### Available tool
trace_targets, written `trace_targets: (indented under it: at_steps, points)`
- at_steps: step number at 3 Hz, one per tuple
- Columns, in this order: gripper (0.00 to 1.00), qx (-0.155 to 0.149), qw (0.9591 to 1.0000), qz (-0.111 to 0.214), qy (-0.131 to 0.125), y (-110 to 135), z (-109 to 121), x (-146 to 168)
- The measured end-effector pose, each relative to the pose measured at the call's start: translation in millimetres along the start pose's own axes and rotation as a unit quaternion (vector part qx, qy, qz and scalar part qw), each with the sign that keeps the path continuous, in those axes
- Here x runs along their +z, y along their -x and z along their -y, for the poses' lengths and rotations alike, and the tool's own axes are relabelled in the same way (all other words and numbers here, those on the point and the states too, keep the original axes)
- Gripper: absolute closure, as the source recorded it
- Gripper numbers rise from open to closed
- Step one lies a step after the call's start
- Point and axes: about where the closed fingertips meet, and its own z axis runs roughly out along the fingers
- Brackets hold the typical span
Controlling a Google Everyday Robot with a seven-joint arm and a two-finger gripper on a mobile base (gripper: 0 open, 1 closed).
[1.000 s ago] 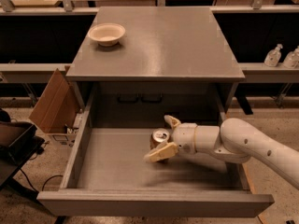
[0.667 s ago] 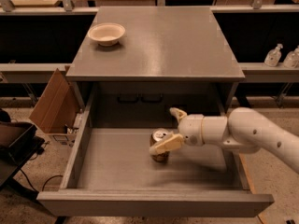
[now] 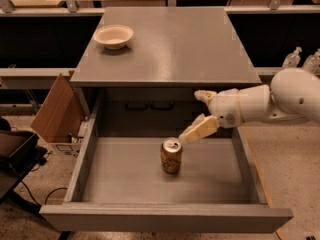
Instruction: Place orange can into top drawer
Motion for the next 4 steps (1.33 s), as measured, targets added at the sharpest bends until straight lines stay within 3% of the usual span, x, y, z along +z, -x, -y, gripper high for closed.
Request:
trace_targets:
  at_steps: [1, 2, 3, 4]
  points:
    - [0.0, -0.055, 0.9979, -0.032, 0.013, 45, -8, -71]
    - [0.0, -0.081, 0.9958, -0.04, -0.018, 72, -18, -129]
    - [0.0, -0.094, 0.9916, -0.045, -0.077, 78, -33, -171]
    - [0.0, -0.069, 0.9791, -0.081, -0.173, 64, -17, -186]
